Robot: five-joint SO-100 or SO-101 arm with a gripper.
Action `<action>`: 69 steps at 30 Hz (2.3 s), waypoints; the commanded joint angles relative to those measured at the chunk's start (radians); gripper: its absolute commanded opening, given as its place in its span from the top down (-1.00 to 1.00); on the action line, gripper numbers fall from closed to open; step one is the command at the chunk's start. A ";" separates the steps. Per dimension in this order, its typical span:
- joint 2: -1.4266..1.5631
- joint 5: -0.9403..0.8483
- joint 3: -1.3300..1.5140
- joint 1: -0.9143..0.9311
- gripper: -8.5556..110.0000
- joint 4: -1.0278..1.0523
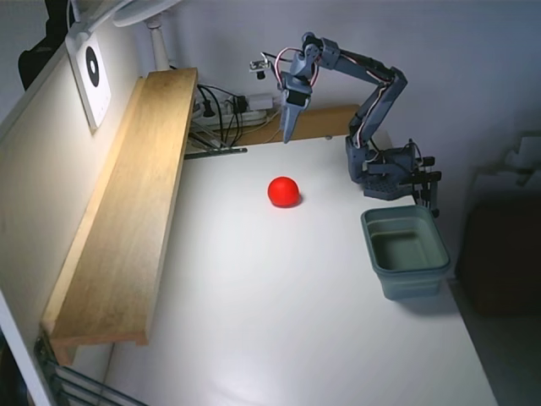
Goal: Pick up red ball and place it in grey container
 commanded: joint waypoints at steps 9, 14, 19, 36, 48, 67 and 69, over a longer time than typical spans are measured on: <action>-0.073 0.002 -0.047 0.001 0.21 -0.071; -0.104 0.002 -0.059 0.001 0.21 -0.090; -0.099 0.002 -0.054 0.001 0.21 -0.090; -0.004 0.002 0.253 0.001 0.21 -0.302; 0.047 0.002 0.522 0.001 0.21 -0.520; -0.013 0.002 0.882 0.001 0.21 -0.940; -0.031 0.002 0.908 0.001 0.21 -0.984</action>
